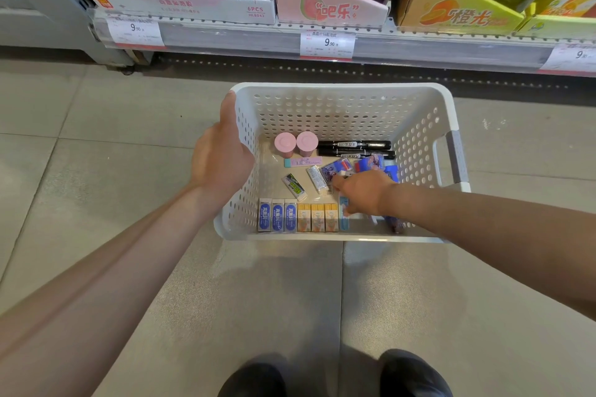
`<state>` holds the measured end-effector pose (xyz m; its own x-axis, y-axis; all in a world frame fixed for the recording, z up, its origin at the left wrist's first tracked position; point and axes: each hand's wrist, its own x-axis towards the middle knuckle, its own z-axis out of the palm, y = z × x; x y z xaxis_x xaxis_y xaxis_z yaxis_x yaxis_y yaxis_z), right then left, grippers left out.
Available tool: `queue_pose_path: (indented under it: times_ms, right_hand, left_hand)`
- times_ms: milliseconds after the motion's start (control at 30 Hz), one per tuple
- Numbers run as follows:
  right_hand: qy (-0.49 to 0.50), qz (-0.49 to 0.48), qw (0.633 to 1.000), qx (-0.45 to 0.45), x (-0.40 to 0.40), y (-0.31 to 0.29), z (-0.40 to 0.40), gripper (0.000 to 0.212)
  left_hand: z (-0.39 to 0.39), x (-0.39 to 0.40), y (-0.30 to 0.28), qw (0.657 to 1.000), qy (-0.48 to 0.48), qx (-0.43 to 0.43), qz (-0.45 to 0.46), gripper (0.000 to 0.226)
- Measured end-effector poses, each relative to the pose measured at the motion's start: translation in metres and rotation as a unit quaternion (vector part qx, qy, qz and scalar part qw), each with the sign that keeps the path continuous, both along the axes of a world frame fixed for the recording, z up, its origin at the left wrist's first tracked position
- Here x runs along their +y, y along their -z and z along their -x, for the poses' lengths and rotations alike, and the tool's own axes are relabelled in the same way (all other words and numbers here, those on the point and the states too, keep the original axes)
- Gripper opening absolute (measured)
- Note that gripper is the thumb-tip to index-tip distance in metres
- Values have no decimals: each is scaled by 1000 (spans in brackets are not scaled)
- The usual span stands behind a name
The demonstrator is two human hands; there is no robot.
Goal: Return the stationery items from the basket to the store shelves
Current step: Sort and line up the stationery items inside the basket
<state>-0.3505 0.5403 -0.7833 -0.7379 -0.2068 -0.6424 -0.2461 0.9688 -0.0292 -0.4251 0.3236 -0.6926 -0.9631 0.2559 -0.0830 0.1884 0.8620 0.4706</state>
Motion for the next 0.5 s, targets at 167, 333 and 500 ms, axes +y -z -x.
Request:
queue_pose_path:
  times_ms: [167,333,500]
  right_hand:
    - [0,29,999,-17,-1,2,2,54]
    - [28,71,996,-50,4,-5,6,31]
    - [-16,1,1000,-18,16,-18,17,22]
  left_hand:
    - [1,0,2,1000,-2,4,-3,68]
    - [0,0,1,1000,4,3,-1,67]
    - [1,0,2,1000,6,4,-4,67]
